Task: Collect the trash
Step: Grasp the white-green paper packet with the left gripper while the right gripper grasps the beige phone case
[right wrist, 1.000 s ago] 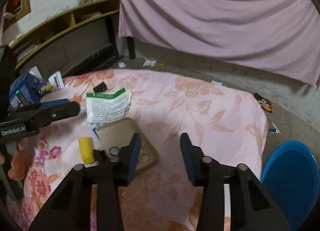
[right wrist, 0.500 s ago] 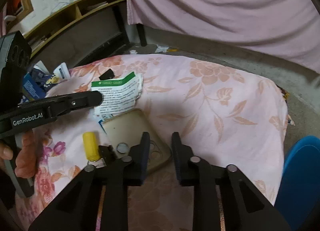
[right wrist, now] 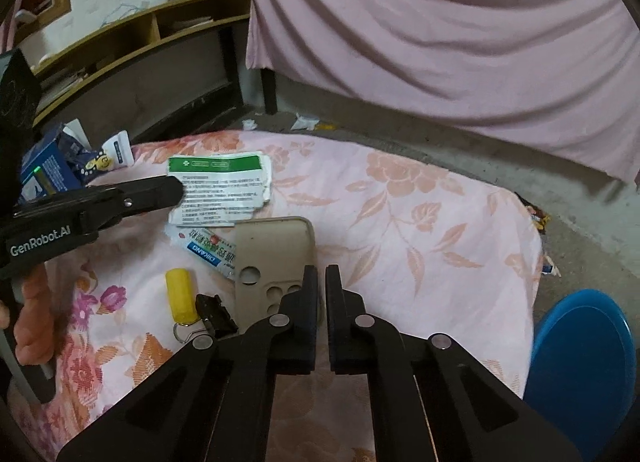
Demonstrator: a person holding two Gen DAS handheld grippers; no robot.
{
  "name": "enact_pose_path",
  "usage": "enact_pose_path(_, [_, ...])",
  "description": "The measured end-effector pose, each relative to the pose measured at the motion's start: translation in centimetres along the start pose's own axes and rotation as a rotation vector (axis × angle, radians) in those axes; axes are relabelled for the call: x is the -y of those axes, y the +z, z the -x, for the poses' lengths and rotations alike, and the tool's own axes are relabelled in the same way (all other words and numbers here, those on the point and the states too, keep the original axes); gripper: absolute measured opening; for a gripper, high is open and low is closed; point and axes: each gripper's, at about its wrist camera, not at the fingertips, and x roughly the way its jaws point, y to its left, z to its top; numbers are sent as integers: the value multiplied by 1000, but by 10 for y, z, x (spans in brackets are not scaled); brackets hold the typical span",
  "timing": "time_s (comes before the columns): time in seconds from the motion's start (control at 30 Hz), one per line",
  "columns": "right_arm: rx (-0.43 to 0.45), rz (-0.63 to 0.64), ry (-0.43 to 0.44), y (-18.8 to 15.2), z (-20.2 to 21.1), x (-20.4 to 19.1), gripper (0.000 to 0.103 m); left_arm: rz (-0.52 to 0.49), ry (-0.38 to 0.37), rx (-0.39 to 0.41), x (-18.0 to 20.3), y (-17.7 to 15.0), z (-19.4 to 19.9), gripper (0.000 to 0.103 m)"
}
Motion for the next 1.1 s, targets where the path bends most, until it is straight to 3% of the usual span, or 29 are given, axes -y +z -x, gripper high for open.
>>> enact_pose_path(0.1, [14,-2,3,0,2,0,2,-2,21,29,-1,-1,7,3])
enact_pose_path(0.27, [-14,-40,50,3,-4,7,5,12,79,-2,-3,-6,7,3])
enact_pose_path(0.33, [-26,-54,64,4,-6,8,14,30,90,-7,-6,-7,7,3])
enact_pose_path(0.4, [-28,-51,76,5,-8,4,40,52,92,-5,-11,-8,9,3])
enact_pose_path(0.43, [-27,-45,81,6,-8,2,42,61,92,-5,-14,-8,10,3])
enact_pose_path(0.73, [-100,18,100,9,-27,-20,47,81,81,-15,-22,-8,14,3])
enact_pose_path(0.9, [-111,36,116,8,-28,-24,58,81,81,-15,-22,-9,14,3])
enact_pose_path(1.1, [-111,46,86,7,-29,-26,49,65,79,-3,-20,-8,13,3])
